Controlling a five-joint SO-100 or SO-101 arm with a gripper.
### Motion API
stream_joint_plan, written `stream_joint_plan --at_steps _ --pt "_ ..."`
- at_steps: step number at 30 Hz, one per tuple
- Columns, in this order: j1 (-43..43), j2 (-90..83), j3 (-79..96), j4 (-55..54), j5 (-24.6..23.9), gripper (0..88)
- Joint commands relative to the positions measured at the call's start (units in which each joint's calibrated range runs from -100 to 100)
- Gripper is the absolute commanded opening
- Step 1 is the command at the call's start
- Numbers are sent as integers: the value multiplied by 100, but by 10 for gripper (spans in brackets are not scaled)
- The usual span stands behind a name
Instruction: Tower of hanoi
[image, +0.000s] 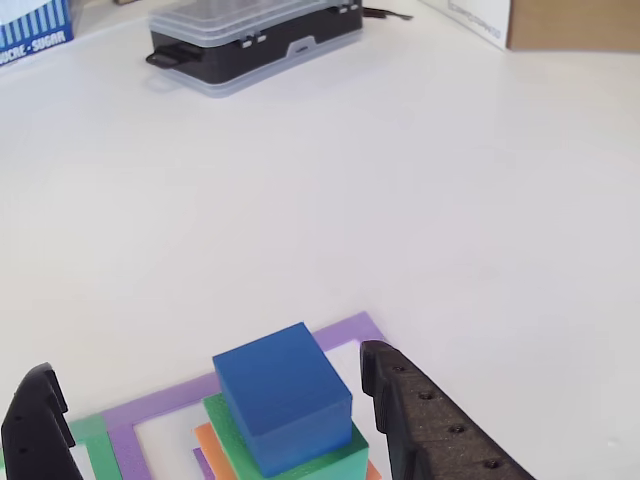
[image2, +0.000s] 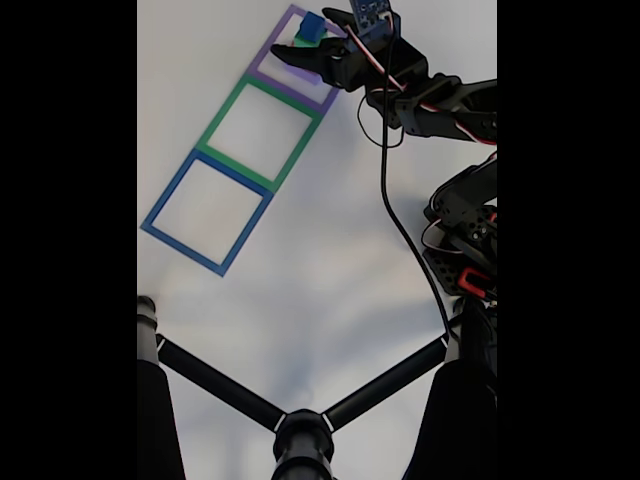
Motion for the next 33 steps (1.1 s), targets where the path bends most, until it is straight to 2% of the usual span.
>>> stream_joint_plan --at_steps 1,33 --pt "-151 -82 -232 -142 0 318" --pt "-342 14 -205 -134 0 94"
